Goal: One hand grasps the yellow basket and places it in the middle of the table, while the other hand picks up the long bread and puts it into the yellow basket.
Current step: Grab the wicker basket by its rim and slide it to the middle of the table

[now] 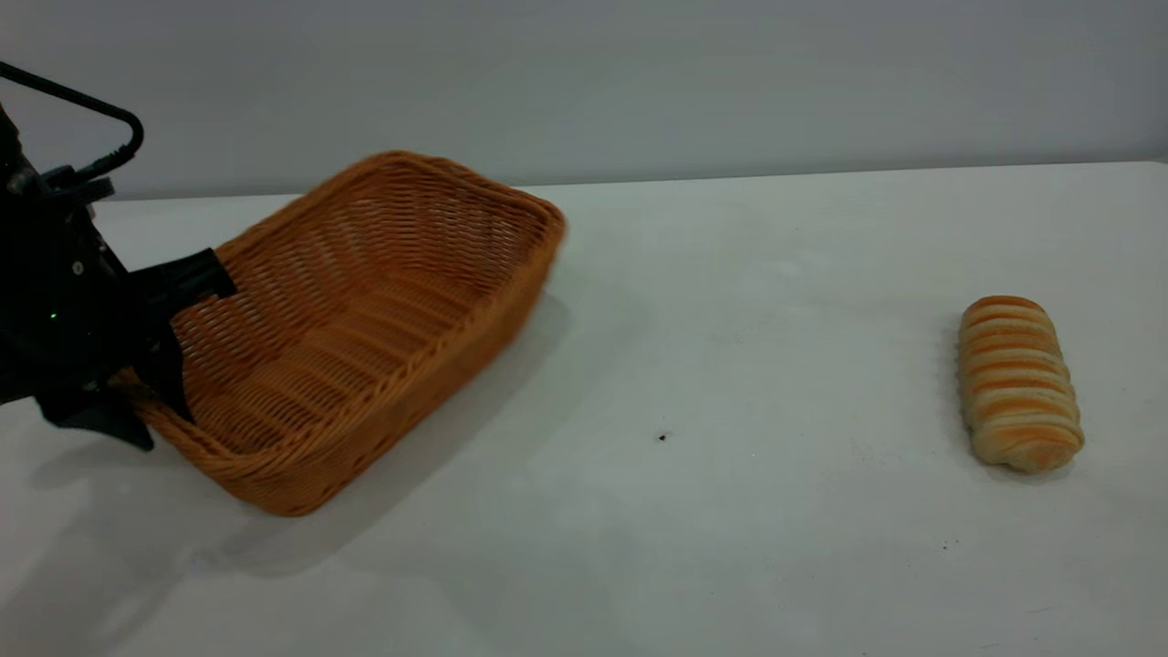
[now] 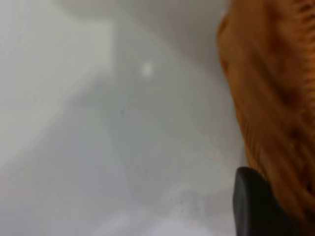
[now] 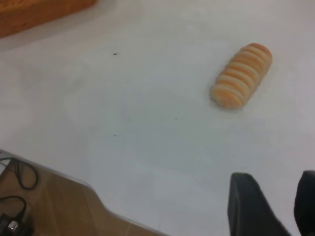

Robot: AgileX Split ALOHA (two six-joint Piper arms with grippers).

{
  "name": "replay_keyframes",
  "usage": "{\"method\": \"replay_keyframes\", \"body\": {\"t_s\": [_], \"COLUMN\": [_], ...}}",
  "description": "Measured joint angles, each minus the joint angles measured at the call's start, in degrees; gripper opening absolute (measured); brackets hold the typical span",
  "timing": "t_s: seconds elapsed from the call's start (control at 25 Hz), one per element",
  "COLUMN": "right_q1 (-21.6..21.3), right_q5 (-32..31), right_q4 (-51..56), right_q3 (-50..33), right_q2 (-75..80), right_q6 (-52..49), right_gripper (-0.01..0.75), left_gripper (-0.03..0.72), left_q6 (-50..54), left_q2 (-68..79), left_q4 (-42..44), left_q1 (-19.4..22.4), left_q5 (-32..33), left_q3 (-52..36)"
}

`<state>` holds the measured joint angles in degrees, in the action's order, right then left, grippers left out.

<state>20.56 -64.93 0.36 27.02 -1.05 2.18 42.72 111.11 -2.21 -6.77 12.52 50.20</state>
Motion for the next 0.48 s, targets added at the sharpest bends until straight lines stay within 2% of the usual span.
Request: {"method": "replay_keyframes", "body": {"t_s": [0.12, 0.24, 0.48], "right_q1": [0.00, 0.00, 0.00], "right_q5": [0.00, 0.00, -0.05], "right_q4": [-0.36, -0.36, -0.36], "right_q3": [0.00, 0.00, 0.00], "right_q2": [0.00, 0.00, 0.00], "right_q6": [-0.40, -0.58, -0.73], "right_gripper": [0.274, 0.274, 0.274], "left_gripper": [0.125, 0.126, 0.126], "left_q6": [-2.51, -4.62, -16.41], "left_q2": [0.00, -0.08, -2.33], "left_q4": [0.06, -0.12, -0.16], "left_q1": [0.04, 0.04, -0.01], "left_q5": [-0.46, 0.29, 5.67], "left_q3": [0.05, 0.05, 1.39]}}
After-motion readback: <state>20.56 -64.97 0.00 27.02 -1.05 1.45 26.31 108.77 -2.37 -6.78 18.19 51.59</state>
